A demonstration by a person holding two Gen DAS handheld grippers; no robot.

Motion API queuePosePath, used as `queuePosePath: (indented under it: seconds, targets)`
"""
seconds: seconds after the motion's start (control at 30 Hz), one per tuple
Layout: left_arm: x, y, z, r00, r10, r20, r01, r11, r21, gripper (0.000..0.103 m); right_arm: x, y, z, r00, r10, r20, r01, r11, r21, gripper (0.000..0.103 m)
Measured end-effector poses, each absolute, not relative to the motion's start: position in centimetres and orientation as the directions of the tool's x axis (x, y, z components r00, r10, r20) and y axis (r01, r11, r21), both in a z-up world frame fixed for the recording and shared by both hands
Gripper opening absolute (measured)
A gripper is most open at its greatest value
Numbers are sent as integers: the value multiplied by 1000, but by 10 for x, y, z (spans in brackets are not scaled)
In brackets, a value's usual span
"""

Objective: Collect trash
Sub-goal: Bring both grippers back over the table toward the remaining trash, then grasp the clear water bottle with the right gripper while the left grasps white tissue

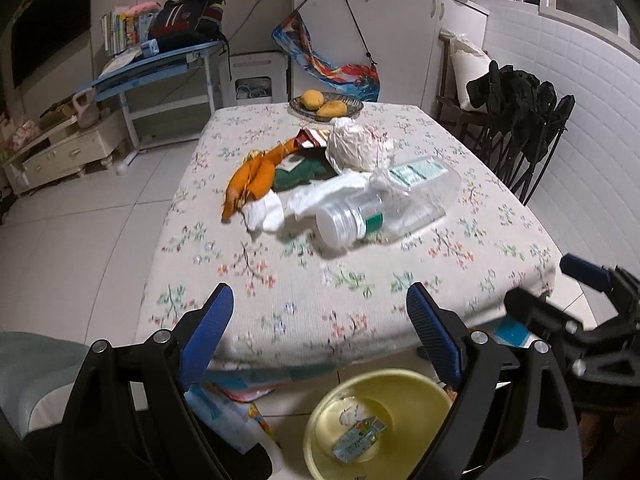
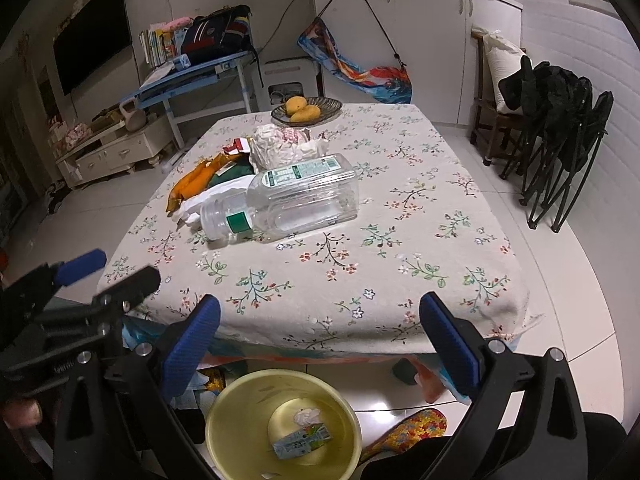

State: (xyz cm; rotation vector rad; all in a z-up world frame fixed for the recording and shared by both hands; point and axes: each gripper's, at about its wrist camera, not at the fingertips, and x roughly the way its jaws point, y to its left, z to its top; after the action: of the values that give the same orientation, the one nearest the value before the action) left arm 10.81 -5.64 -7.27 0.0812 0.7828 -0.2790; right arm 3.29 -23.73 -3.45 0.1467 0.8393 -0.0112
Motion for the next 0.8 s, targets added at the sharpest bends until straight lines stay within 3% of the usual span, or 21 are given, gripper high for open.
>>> queuePosePath:
  seconds: [0.43, 0.8]
  targets:
    - [154, -49, -60, 714, -193, -673, 227, 973, -39, 85, 52, -237, -46, 639, 81, -765, 61, 986, 156, 96]
    - [205, -44, -53, 749, -95, -656, 158, 987, 37, 86, 62, -232, -51, 622, 71, -780, 59, 989, 137, 95]
